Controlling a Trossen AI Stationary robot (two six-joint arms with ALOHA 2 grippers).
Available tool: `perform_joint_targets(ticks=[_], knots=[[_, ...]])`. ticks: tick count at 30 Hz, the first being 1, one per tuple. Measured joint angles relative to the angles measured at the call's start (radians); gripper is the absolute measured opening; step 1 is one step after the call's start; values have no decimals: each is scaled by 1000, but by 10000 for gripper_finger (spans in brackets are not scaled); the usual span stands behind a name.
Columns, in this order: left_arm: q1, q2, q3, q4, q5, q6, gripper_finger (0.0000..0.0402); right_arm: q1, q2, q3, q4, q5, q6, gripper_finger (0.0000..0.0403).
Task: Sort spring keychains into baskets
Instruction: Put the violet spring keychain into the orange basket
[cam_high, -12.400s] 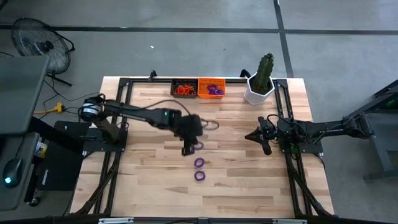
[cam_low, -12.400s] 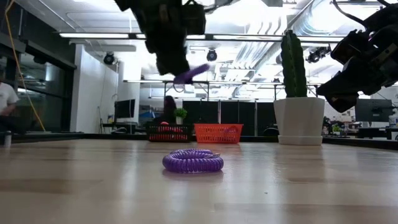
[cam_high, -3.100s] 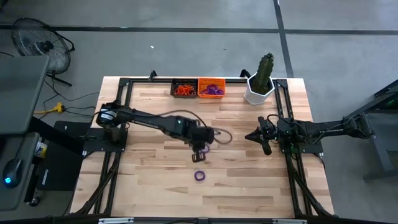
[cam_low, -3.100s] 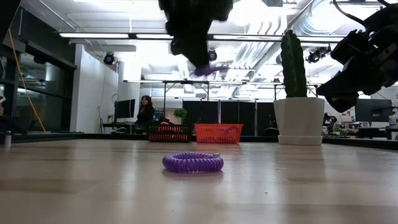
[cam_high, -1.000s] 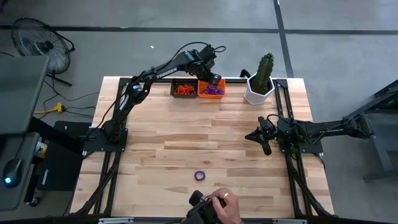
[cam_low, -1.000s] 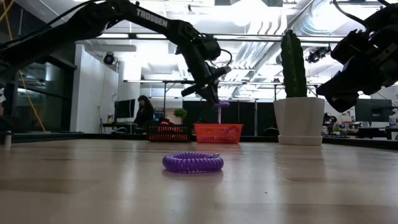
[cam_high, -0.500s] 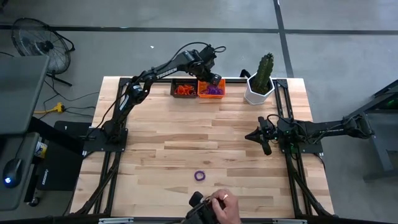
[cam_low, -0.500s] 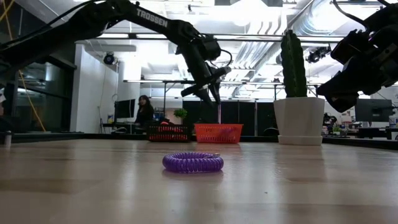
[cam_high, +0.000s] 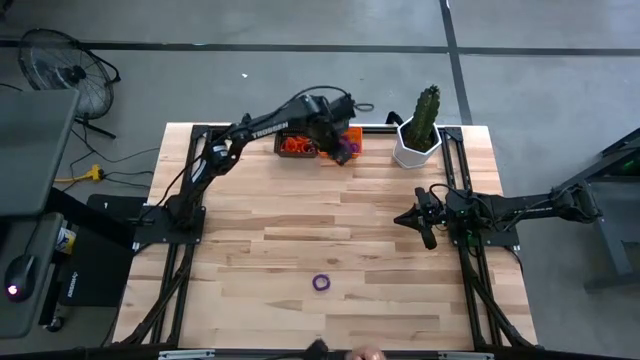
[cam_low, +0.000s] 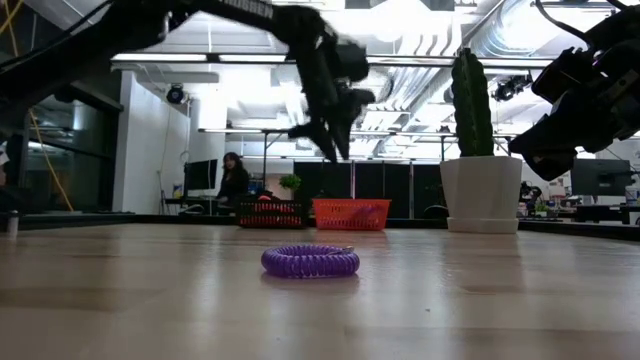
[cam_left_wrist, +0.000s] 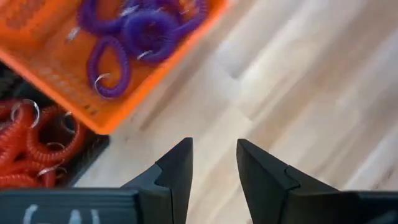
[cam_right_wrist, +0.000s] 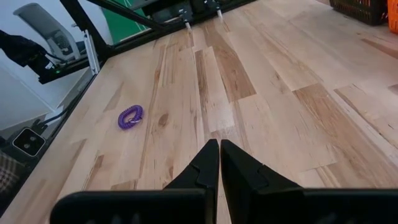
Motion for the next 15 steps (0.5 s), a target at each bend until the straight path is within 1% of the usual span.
perform_joint_targets(ticks=[2,4,8,13,15], knots=[[-40,-15,7,-22,-27,28,123,0,0,0,0,0,0,12],[-79,-23,5,-82,-51,62,123,0,0,0,0,0,0,12],[-166,-30,2,-146,-74,145,123,0,0,0,0,0,0,12],[-290,-31,3,-224,-44,286,123,0,0,0,0,0,0,12],[-340,-32,3,-253,-25,312,123,0,0,0,0,0,0,12]])
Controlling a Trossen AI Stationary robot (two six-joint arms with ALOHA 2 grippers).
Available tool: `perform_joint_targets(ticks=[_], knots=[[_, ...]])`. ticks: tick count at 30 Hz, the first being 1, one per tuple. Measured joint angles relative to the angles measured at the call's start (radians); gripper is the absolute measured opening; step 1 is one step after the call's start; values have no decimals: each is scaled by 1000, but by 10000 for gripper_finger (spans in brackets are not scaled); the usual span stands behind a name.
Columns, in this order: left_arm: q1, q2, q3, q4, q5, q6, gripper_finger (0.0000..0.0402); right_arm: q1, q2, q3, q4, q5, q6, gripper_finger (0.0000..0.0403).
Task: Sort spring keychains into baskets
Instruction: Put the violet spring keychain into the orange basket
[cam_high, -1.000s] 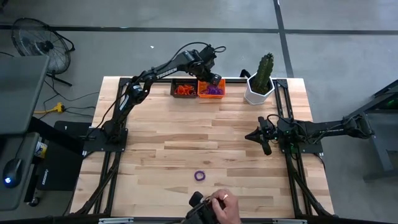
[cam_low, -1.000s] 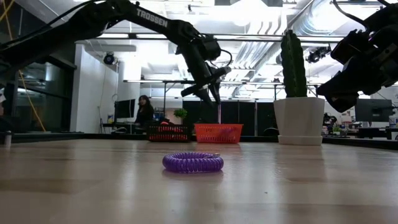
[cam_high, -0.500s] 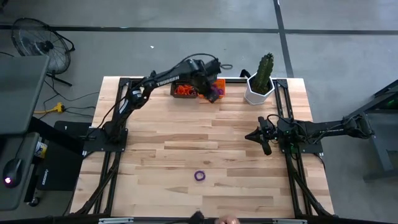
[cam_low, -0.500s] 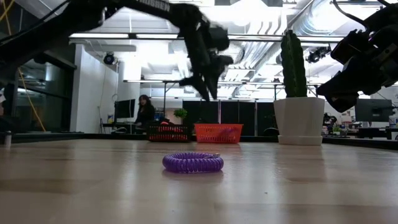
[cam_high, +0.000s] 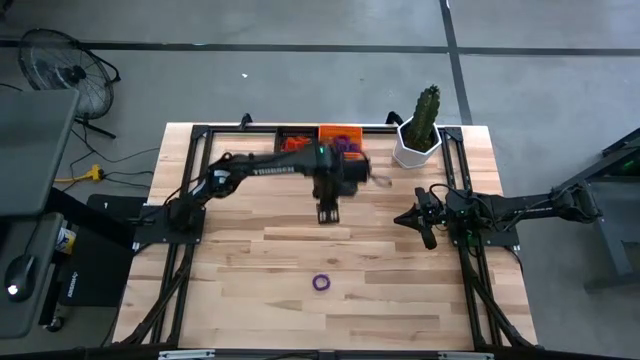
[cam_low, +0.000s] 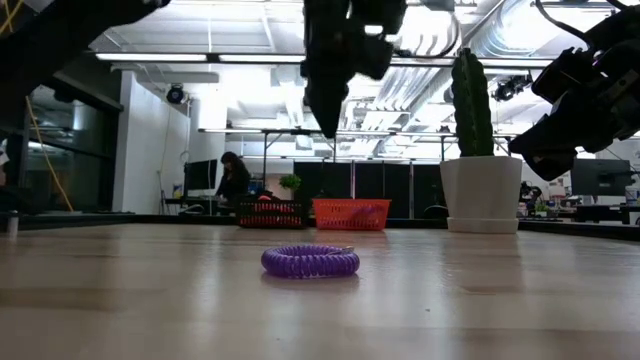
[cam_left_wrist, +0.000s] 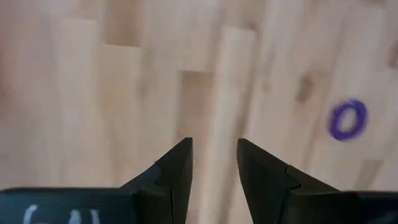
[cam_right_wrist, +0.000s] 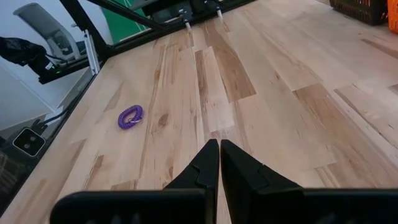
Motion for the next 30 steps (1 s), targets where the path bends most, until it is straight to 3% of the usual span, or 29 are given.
perform_joint_targets(ticks=[6,11,21,30], knots=[[-145,1,0,-49,-49,-216,123,0,0,0,0,0,0,12],[-242,1,-11,-74,-93,-285,123,0,0,0,0,0,0,12],[-369,2,-148,91,-67,-404,124,0,0,0,0,0,0,12],[-395,2,-274,239,-75,-479,124,0,0,0,0,0,0,12]])
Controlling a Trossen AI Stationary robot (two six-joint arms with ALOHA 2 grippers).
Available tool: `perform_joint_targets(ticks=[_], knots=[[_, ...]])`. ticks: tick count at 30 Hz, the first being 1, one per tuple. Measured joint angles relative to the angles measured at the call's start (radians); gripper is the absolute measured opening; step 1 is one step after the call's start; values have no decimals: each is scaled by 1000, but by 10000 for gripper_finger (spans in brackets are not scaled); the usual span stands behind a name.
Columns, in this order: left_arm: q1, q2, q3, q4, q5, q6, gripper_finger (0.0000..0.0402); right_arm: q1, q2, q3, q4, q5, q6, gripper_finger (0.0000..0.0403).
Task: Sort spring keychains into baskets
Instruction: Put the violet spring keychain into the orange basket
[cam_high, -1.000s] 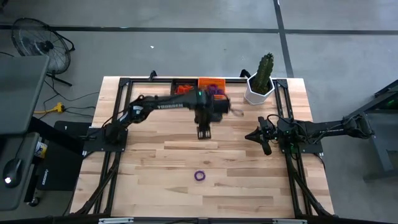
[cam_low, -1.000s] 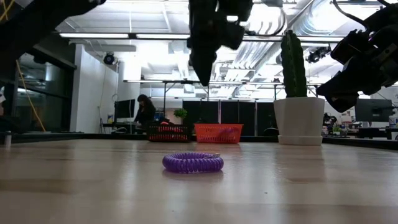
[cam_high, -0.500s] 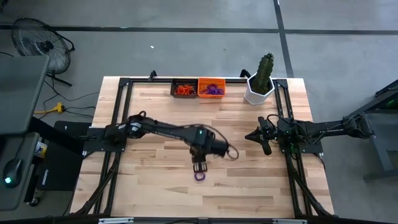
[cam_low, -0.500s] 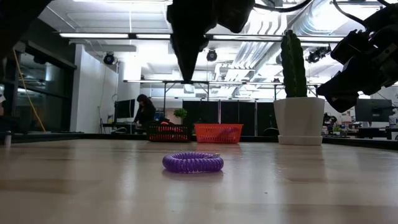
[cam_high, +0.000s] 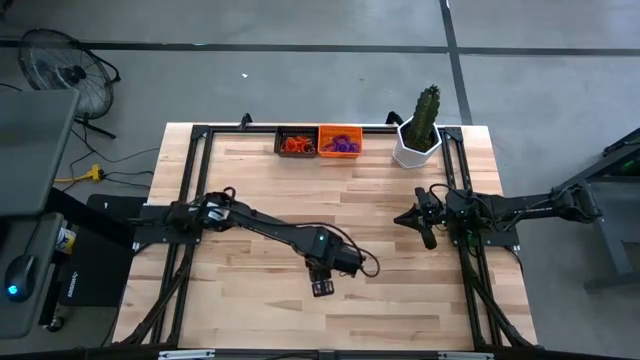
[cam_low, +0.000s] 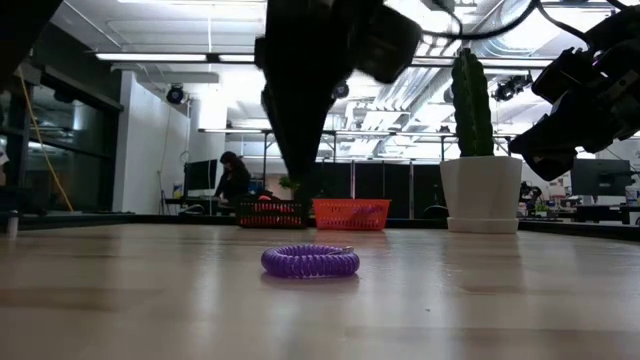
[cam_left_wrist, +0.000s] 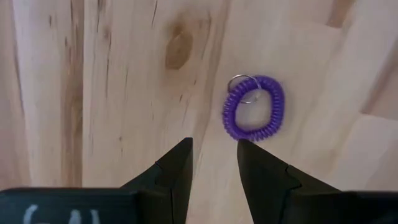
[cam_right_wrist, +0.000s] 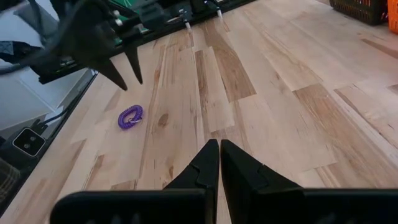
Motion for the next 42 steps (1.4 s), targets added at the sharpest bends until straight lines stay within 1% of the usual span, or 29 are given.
perform_joint_targets(ticks=[8,13,24,28,32,42], knots=[[-14,1,-81,88,16,-39,124,0,0,0,0,0,0,12],[-26,1,-105,112,25,-45,124,0,0,0,0,0,0,12],[-40,2,-105,154,23,-58,124,0,0,0,0,0,0,12],[-43,31,-106,160,11,-62,124,0,0,0,0,0,0,12],[-43,54,-104,178,21,-63,124,0,0,0,0,0,0,12],[-44,69,-103,181,11,-38,123,0,0,0,0,0,0,12]])
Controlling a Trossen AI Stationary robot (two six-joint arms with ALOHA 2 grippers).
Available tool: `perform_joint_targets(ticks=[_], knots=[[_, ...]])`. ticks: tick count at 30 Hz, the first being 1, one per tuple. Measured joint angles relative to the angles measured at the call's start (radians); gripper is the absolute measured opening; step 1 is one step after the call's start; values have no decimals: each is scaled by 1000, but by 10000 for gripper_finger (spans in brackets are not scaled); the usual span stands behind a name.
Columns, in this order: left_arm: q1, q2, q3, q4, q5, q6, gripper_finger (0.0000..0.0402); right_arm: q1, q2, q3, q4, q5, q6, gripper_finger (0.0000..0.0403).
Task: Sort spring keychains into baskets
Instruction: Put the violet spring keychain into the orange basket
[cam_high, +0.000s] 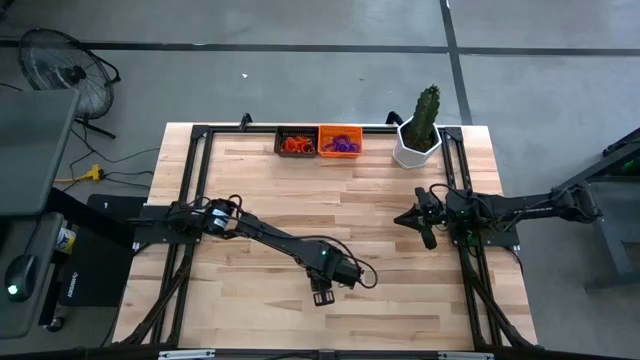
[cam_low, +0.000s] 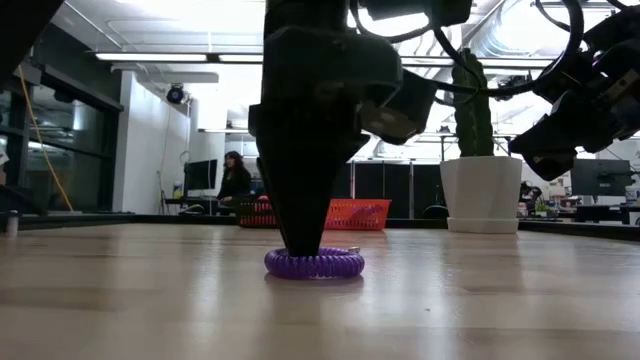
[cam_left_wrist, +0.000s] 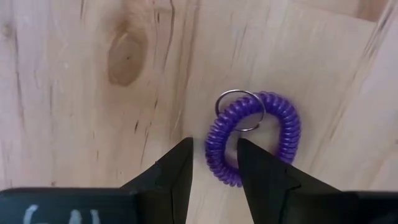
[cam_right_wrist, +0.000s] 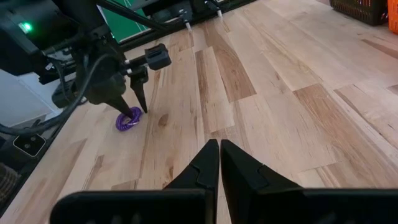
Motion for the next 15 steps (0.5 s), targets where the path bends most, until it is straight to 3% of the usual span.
perform_joint_targets(ticks=[5,15], knots=[[-2,8,2,-4,-5,17,113,0,0,0,-1,0,0,12],[0,9,2,-15,-8,55,33,0,0,0,0,0,0,12]])
